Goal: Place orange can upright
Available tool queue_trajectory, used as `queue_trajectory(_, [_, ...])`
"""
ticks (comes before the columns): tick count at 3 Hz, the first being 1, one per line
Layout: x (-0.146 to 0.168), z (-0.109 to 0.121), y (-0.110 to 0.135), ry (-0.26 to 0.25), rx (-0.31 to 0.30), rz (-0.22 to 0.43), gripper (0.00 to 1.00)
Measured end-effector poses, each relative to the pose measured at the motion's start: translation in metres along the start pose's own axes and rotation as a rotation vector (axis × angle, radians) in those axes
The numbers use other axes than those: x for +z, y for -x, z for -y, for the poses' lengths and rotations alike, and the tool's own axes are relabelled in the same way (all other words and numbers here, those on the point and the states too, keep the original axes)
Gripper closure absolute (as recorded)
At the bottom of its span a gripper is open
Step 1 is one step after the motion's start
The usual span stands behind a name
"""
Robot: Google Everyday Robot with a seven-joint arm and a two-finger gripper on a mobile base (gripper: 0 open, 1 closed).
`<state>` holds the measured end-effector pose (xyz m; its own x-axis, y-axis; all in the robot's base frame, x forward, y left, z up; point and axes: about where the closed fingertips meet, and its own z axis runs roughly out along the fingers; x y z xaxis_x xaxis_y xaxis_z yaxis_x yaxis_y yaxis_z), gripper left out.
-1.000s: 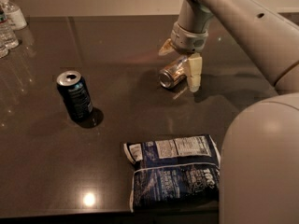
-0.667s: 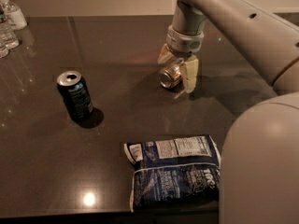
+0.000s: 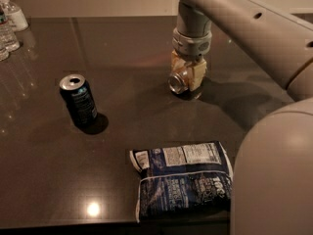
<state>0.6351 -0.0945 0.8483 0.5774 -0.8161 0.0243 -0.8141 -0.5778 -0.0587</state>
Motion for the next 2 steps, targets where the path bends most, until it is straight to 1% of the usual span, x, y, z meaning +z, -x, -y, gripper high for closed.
queue_trajectory(1, [-0.003,-0.003,-0.002,0.009,-0.039,-0.041,1.00])
queue_trajectory(2, [-0.019,-0.008,0.005,-0.035,-0.116,-0.100,1.00])
